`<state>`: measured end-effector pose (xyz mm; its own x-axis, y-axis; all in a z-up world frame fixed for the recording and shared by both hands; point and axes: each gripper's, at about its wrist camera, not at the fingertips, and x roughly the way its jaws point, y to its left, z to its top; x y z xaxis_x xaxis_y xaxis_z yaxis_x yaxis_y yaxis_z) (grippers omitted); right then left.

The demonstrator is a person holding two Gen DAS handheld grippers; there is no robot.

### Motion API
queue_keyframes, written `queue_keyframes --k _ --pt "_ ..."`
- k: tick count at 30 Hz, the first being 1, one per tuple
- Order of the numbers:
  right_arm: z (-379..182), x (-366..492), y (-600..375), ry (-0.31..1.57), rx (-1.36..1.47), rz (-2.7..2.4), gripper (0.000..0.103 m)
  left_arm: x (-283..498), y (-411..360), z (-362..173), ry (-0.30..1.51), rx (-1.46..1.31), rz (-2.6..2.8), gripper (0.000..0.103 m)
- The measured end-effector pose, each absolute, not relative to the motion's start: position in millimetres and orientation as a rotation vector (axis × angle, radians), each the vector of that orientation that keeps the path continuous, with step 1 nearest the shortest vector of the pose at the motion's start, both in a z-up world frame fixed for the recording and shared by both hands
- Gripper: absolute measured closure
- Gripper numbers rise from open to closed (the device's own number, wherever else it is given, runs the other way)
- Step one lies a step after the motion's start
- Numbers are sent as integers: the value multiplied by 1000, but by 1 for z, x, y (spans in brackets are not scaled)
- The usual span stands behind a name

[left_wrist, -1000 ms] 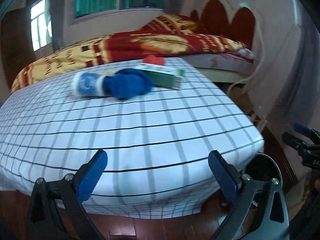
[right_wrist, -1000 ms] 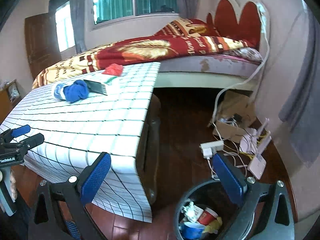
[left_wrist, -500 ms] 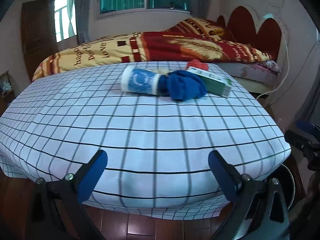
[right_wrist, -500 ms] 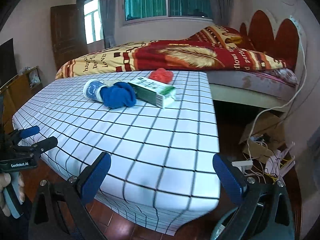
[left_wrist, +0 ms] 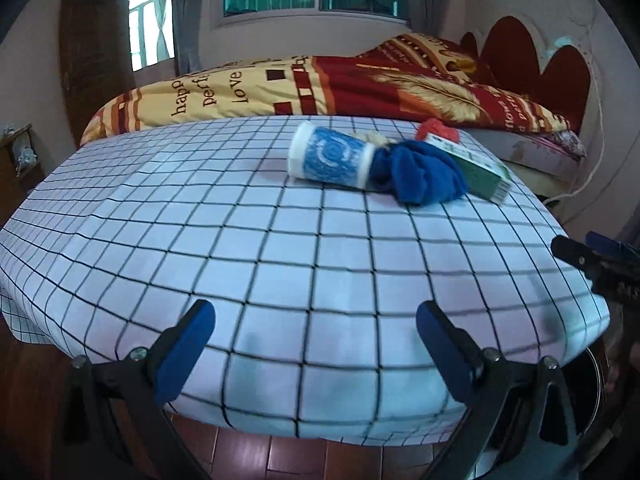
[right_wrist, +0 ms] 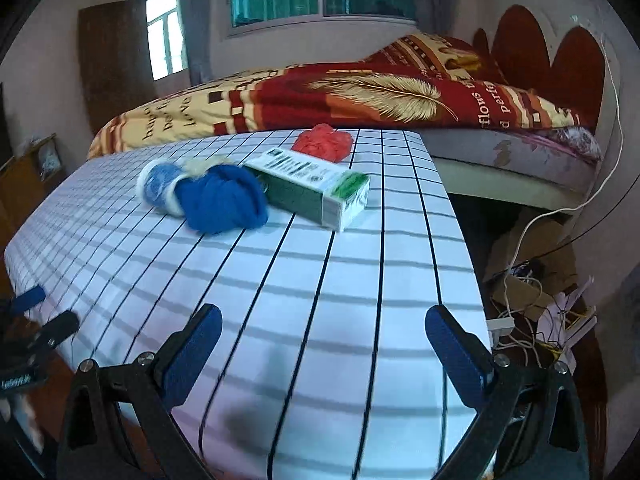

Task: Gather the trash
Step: 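Move both tools back from the bin to the table, then grasp the blue-patterned white cup with the left gripper while the right grasps the milk carton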

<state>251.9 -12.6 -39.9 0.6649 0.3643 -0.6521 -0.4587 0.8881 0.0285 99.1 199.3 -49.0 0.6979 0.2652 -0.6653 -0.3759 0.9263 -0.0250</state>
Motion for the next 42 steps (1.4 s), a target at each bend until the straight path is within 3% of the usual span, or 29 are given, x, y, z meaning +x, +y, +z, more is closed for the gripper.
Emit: queue_keyframes --k 20,37,38,39,42 --pt "-45 304 25 733 -185 497 0 144 245 -55 743 -200 406 2" --pt "-53 391 71 732 -482 665 1 200 237 -58 780 -209 332 3" --pt "-54 392 72 732 -485 673 4 202 235 -58 779 -205 331 3" --pt "-55 391 71 731 -489 675 19 205 233 -58 778 -202 328 3" --pt "-52 382 64 737 -455 694 29 210 231 -58 774 -199 329 4"
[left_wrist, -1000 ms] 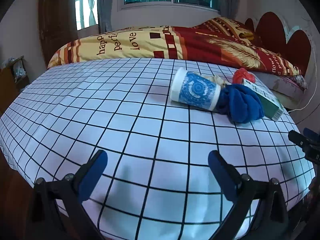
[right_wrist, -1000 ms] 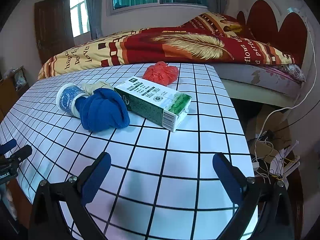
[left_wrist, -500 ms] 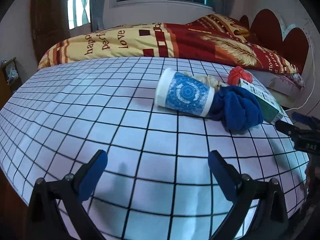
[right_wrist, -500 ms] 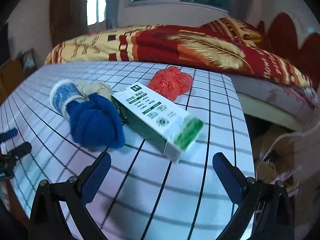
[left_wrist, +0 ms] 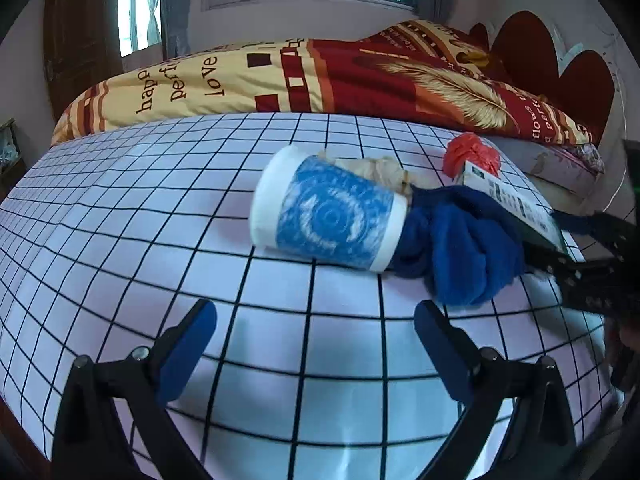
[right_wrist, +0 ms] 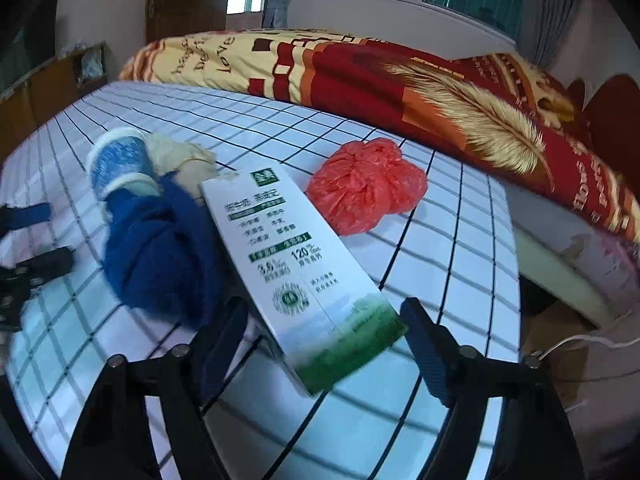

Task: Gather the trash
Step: 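Grasp the blue-patterned white cup with the left gripper while the right grasps the milk carton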

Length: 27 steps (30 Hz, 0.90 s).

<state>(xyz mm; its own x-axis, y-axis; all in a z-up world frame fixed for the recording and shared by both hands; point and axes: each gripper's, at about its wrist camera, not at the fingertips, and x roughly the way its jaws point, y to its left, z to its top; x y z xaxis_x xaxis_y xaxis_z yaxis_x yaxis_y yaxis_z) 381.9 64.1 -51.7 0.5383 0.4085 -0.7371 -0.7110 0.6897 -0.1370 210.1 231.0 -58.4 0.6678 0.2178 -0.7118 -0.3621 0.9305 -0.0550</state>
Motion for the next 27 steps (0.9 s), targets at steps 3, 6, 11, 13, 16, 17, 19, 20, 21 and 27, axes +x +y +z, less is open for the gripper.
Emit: queue_keyframes --k 3,6,11,13,16,17,19,20,21,27 --pt "-50 369 59 747 -434 686 33 217 234 -57 770 -198 334 4" --pt "-49 364 57 759 -401 674 34 226 239 -55 765 -172 349 3" --pt "-50 375 67 798 -387 683 32 244 247 -52 786 -108 318 3" --pt "-54 382 71 817 -392 673 29 250 247 -53 793 -71 299 3" --pt "-61 389 74 837 -371 673 29 258 247 -54 797 -49 260 3" --pt "-63 392 74 842 -359 675 29 261 248 -55 801 -51 249 3" --pt "-64 393 74 843 -344 670 29 267 246 -58 818 -54 240 4" --pt "-64 393 73 841 -343 663 29 268 244 -58 821 -48 237 4" --pt "-64 393 72 836 -336 660 29 267 240 -57 813 -32 242 4" --pt "-62 393 70 832 -315 661 29 275 243 -60 829 -41 288 4"
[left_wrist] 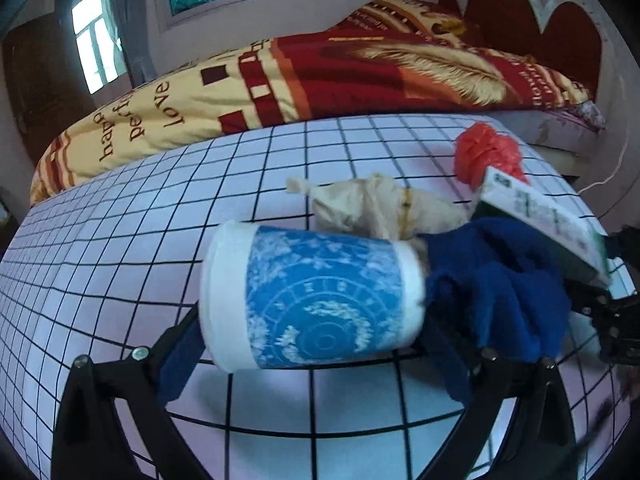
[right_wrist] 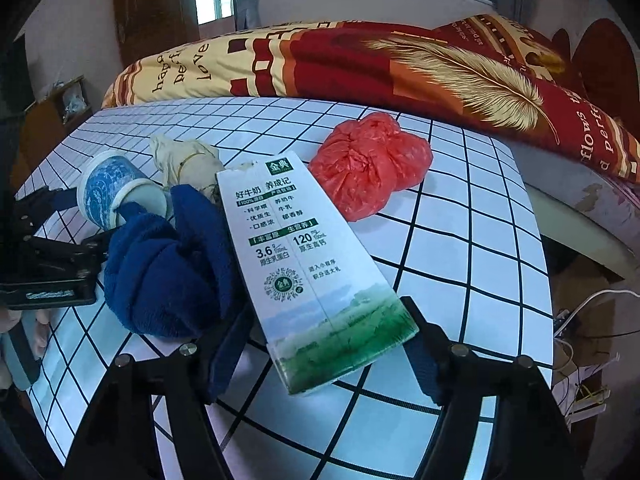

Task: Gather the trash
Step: 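Grasp the blue-patterned white cup with the left gripper while the right grasps the milk carton, then carry the patterned cup and milk carton over the black bin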

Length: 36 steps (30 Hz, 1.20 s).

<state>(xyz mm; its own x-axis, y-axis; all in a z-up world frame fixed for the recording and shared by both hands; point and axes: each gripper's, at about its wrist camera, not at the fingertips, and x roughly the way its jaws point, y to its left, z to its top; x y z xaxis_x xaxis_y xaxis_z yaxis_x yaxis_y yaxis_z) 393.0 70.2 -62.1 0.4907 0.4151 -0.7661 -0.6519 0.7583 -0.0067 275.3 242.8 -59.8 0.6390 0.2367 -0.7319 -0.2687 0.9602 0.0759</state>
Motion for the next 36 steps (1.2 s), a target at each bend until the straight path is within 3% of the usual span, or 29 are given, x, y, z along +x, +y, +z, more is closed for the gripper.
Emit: queue_keyframes --k 2,12,22,36 --pt "-60 389 70 829 -327 662 31 268 249 -57 812 -79 271 16" --pt "-40 350 47 769 -321 628 42 221 259 -34 745 -120 266 16" --pt "-15 291 -8 714 -271 588 44 167 232 -26 737 -88 258 16" --pt "-9 231 -125 681 -236 437 45 150 144 -20 713 -30 118 16"
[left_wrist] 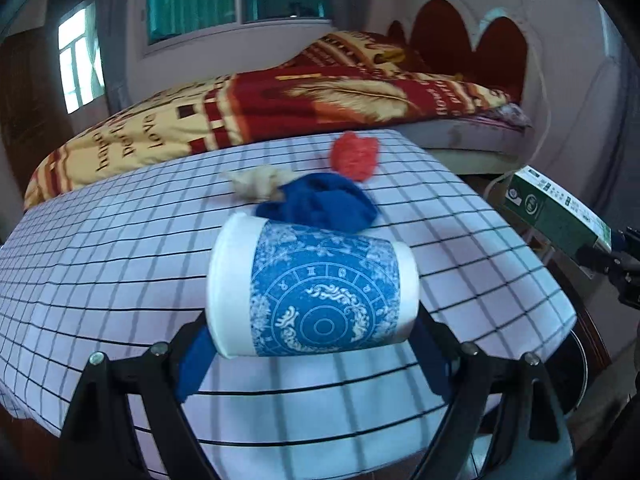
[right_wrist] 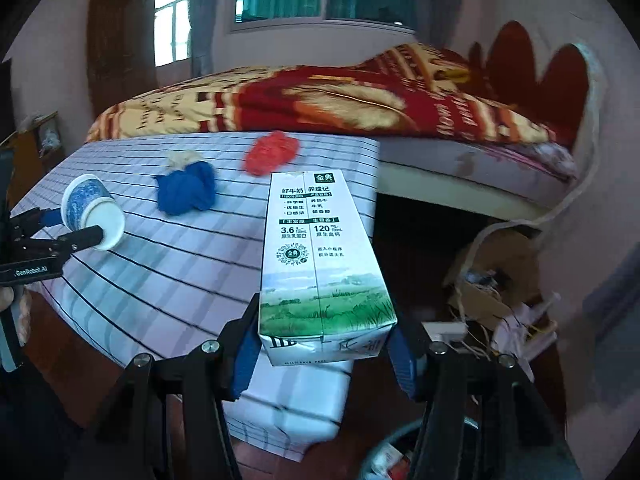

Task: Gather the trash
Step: 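Carry the patterned cup and milk carton over the black bin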

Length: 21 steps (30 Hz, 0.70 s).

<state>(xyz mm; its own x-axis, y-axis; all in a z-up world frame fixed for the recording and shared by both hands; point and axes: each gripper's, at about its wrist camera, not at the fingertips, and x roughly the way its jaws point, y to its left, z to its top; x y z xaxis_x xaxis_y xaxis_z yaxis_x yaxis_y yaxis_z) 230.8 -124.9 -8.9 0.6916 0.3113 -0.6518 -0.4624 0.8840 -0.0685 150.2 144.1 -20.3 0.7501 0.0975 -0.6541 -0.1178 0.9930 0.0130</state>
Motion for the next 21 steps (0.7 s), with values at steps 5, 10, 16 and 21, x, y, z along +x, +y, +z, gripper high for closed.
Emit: queue_keyframes --k 5,10,16,21 --pt "-13 224 -184 700 -194 343 45 156 108 -21 715 4 50 16" --pt "-24 212 -243 735 -150 254 45 162 66 -19 714 29 -29 16" --pt "-45 191 -296 793 -105 189 45 166 10 -15 708 66 -144 16" --pt "-66 174 -330 845 -88 151 45 168 -51 -22 724 100 -276 16"
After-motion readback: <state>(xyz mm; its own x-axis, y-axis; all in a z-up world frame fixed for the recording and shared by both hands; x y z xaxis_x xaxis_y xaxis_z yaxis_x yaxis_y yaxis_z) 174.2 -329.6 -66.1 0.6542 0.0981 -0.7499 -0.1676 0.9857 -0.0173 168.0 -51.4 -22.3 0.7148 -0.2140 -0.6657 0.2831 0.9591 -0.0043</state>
